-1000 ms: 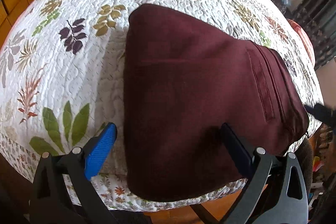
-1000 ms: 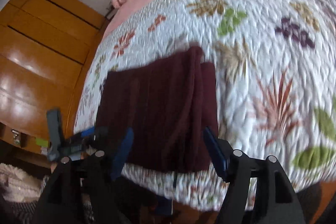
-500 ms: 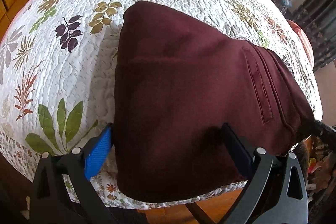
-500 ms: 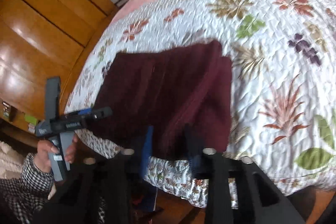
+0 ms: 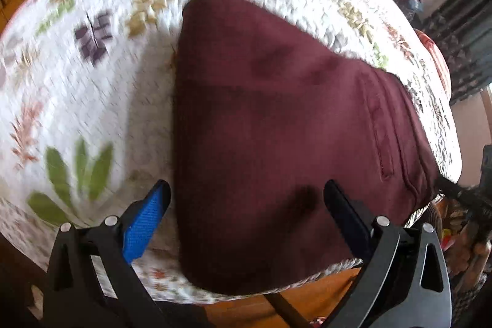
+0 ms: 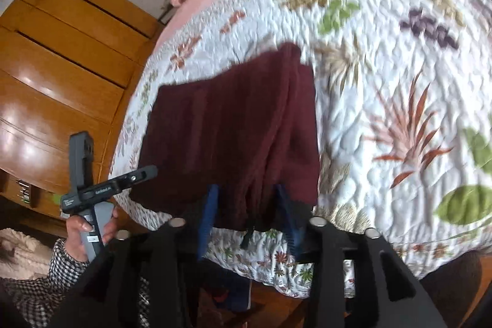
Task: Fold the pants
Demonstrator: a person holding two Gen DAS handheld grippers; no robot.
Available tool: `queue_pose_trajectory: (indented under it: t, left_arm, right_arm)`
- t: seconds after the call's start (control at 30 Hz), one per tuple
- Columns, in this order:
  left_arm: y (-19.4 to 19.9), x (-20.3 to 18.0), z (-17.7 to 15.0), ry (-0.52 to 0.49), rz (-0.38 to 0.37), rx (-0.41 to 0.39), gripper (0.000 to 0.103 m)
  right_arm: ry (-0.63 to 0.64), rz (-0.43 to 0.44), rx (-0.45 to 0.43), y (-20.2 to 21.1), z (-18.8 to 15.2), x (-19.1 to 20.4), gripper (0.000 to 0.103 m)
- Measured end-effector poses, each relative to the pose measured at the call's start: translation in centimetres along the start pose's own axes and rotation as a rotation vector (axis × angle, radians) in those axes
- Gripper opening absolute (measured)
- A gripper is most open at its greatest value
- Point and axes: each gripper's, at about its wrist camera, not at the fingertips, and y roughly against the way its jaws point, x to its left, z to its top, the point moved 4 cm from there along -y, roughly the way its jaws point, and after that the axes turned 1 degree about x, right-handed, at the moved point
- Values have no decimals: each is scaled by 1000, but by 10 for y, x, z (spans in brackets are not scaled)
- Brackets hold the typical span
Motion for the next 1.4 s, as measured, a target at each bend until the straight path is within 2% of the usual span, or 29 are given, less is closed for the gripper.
queue_pose_trajectory:
  t: [0.13,0.23,0.3,0.4,0.57,0.8,1.0,1.13,1.23,1.4]
  left_arm:
    - [19,12,10,-46,18,-26,99]
    - [21,30,14,-19,10,-10,99]
    - [17,44,14,32,-36,18,99]
    - [4,54,12,96,-121,80,99]
    - [-18,52,11,127,-232,174,99]
    - [-43,40,14,182,-364,248,99]
    - [-53,24,16,143,-341,263,98]
    - [-54,7,20,144,-416,273,98]
    - [-65,-4,23,119,-382,286,98]
    - [-72,-9,30,129,-365,286,98]
  right_arm:
    - [26,32,-52,24,14,8,57]
    - [20,27,-46,24,20,3,57]
    - [-12,62,-34,19,23,-5,58]
    - [-59,105,-10,12,21,-16,69]
    - [-149,196,36,-5,22,-34,74]
    - [-203,229,91,-24,27,-54,79]
    - [-234,250,129,-39,30,-68,81]
    - [-228,260,144,-46,30,-64,82]
    - [-210,254,158,-54,33,-62,83]
    - [-189,252,184,-64,31,-61,84]
